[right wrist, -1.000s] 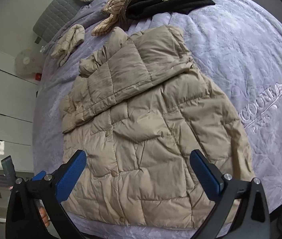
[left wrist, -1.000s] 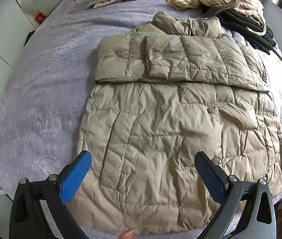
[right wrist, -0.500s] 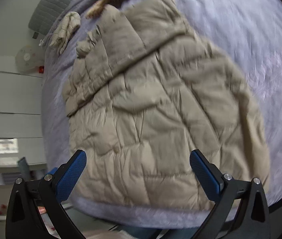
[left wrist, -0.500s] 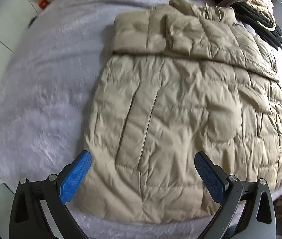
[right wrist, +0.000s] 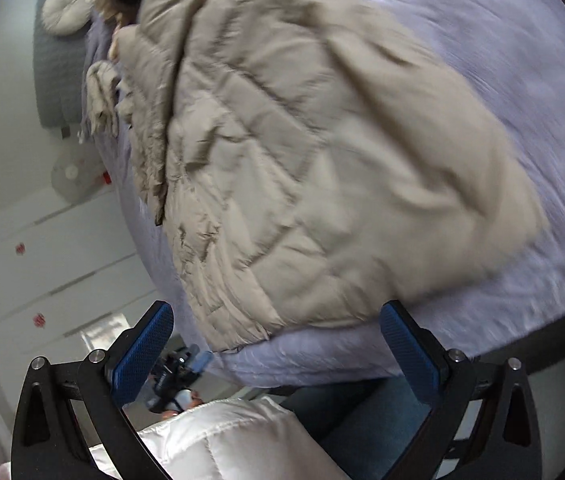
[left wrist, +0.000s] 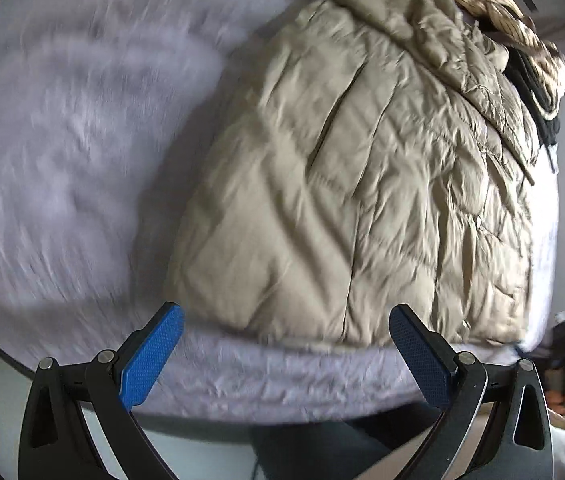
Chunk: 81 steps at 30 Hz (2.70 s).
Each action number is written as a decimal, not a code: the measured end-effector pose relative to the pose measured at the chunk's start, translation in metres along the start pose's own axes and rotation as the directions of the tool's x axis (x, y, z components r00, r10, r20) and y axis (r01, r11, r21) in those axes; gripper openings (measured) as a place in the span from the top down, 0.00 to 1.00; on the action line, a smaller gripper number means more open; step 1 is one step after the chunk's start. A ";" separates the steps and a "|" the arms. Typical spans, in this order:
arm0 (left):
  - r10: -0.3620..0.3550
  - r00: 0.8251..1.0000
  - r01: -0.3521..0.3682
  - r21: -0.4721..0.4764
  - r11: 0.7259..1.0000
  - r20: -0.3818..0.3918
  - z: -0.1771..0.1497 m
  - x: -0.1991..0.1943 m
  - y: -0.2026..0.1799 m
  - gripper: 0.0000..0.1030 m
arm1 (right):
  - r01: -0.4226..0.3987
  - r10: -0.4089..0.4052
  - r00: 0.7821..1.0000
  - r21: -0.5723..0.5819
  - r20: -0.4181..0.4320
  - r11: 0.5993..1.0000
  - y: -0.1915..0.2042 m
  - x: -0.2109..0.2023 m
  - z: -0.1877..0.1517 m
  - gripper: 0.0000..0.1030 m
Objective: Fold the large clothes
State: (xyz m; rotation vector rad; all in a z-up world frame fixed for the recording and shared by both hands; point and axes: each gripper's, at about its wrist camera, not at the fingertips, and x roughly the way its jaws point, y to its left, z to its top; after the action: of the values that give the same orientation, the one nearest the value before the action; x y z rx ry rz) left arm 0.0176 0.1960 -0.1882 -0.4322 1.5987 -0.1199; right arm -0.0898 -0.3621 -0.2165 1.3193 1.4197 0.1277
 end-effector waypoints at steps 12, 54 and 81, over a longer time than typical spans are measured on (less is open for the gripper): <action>-0.158 0.986 0.146 -0.174 0.974 -0.058 -0.003 0.045 0.014 0.00 | -0.030 0.023 0.997 0.113 0.071 0.993 -0.037 0.018 0.010 0.00; -0.372 0.871 0.339 0.155 0.928 0.321 0.189 -0.110 -0.105 0.89 | -0.153 0.235 0.953 -0.366 0.191 0.918 0.211 -0.028 0.135 0.92; -0.038 0.898 -0.071 0.229 0.971 0.438 0.310 -0.063 -0.149 0.00 | 0.000 0.081 0.973 -0.355 0.214 0.935 0.255 0.072 0.289 0.37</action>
State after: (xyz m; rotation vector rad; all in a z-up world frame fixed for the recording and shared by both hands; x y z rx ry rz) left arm 0.3523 0.1370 -0.1055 -0.2337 1.1220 -0.1862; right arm 0.3009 -0.3793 -0.1861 1.0288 1.1148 0.2420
